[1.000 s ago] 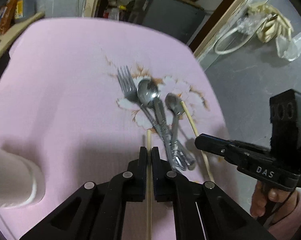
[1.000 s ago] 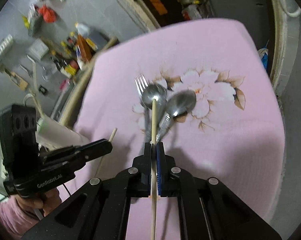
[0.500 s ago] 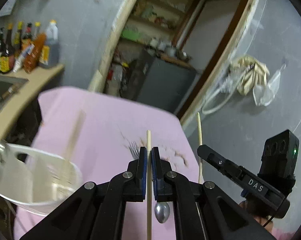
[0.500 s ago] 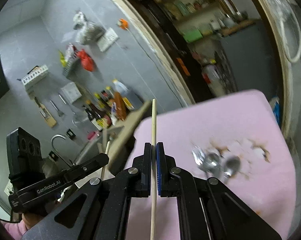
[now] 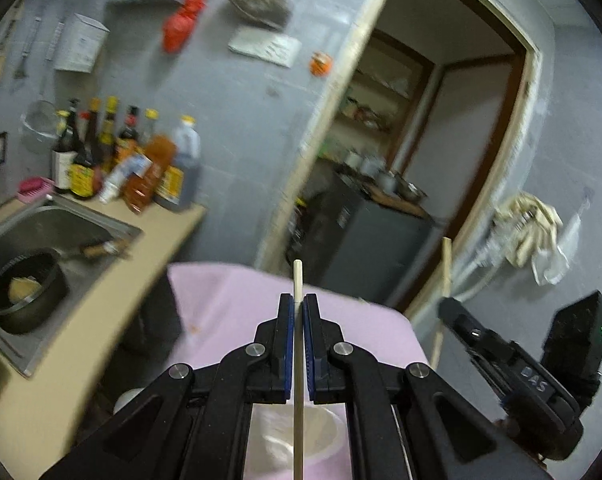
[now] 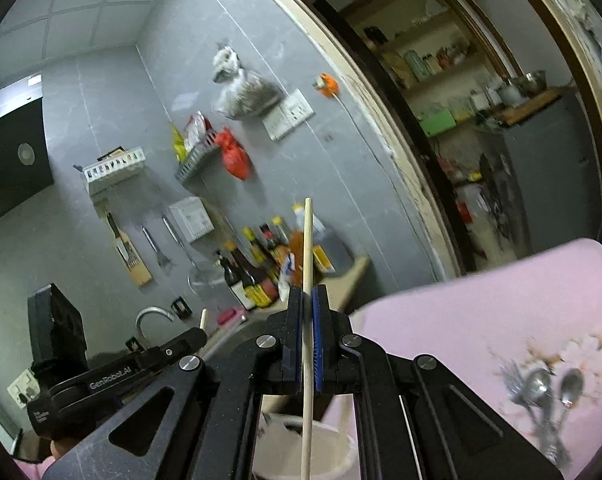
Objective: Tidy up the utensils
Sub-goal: 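Lift both chopsticks and lower them into the white caddy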
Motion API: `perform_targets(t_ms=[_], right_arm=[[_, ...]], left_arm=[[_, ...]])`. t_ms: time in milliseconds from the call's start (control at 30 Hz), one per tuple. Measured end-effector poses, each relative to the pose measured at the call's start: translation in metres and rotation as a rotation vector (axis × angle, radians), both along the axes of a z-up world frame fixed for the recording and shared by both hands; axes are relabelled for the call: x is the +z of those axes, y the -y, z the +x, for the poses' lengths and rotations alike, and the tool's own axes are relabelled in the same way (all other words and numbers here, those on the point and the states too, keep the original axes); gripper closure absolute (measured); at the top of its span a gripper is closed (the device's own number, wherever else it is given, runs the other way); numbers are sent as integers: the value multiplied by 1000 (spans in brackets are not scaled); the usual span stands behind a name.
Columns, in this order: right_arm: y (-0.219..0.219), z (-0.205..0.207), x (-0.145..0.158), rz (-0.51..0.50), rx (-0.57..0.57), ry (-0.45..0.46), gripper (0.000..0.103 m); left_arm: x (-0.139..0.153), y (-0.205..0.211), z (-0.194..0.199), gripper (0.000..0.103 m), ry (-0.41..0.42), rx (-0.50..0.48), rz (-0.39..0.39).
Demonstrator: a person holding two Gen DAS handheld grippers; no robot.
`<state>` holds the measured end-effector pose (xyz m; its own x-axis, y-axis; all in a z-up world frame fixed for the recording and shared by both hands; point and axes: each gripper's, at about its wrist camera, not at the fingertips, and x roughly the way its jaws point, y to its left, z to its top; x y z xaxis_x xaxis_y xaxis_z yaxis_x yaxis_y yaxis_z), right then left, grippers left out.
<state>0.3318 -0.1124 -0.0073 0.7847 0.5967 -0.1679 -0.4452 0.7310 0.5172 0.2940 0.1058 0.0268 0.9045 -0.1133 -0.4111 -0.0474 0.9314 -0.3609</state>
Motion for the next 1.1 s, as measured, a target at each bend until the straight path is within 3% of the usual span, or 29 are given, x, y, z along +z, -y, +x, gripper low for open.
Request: perform_targets(t_ms=[200,433,667,1100], right_arm=[[-35,4,2,7,-63,51,99],[-49,19,-30,-6,-119,-2,99],[-56,18,-51,-76,-163,-13,99],[-67,18,-60,-138,-168,-13,99]], left_arm=[[-1,-51,7,98,62,95,-5],[-29,-83,25,98,78,109,-40],[-56,-87,37,98,89,125,-61],[-55,-86,48,98,139,120,-50]])
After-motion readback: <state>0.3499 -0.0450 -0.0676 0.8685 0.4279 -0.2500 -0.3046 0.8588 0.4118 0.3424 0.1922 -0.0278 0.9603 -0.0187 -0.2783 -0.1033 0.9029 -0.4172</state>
